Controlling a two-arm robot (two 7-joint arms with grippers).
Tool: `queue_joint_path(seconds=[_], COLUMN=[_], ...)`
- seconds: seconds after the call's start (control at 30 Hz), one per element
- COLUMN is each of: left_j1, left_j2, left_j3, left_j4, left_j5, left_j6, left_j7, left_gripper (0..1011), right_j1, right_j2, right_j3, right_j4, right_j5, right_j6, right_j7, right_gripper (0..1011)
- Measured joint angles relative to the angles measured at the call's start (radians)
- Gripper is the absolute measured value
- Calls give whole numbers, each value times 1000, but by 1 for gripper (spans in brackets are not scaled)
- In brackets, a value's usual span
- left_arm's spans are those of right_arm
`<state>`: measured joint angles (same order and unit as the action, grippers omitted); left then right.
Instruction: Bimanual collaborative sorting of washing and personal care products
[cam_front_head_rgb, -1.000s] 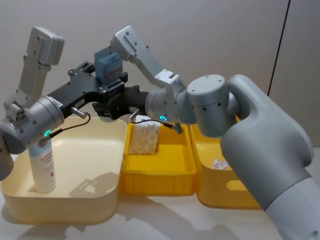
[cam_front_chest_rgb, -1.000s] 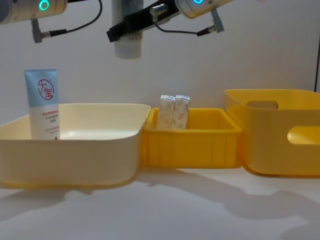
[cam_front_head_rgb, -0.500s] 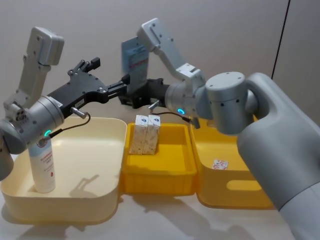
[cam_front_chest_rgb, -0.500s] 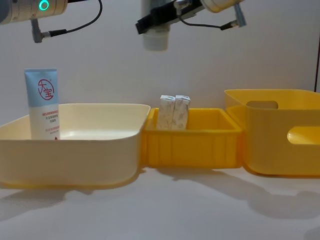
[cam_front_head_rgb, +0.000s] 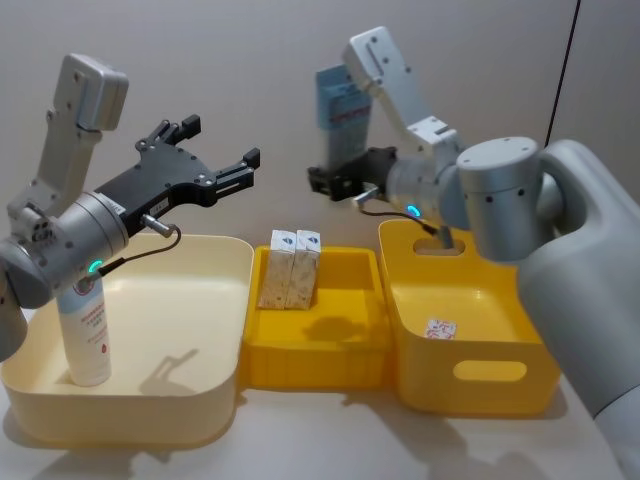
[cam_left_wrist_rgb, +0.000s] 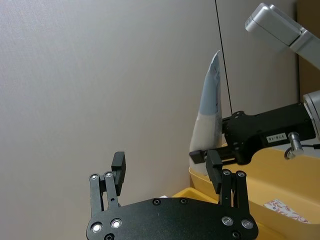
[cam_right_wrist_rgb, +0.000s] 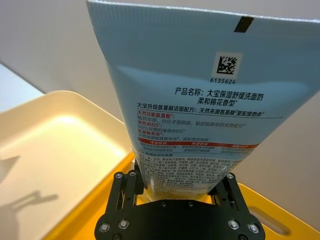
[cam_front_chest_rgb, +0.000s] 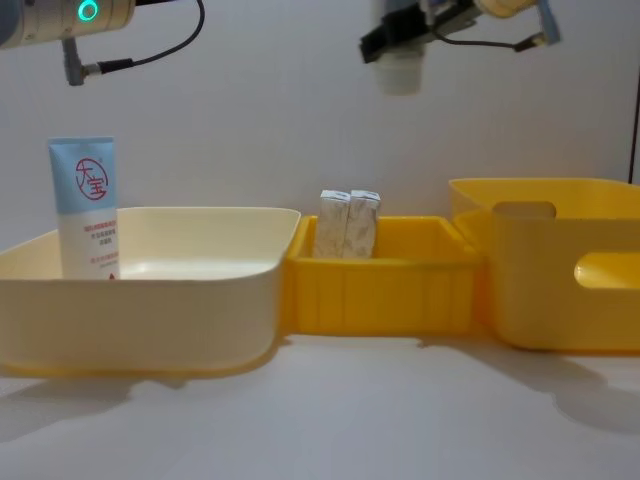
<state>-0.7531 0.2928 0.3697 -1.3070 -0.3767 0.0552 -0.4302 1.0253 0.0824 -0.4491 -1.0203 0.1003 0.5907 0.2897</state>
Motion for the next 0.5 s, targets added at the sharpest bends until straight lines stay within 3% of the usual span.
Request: queue_joint_path(seconds=[0.27, 0.5], left_j1=[0, 0], left_j2=[0, 0], left_j3=[0, 0], left_j4=[0, 0], left_j5=[0, 0], left_j6=[0, 0], left_j7=[0, 0], left_gripper=[999, 1000], right_j1=[26, 75], right_j2=[24, 47], right_j3=[32, 56], right_j4=[22, 86], right_j5=[-22, -36], right_j6=[61, 139], right_j7=[-51, -69], right_gripper=[625, 625])
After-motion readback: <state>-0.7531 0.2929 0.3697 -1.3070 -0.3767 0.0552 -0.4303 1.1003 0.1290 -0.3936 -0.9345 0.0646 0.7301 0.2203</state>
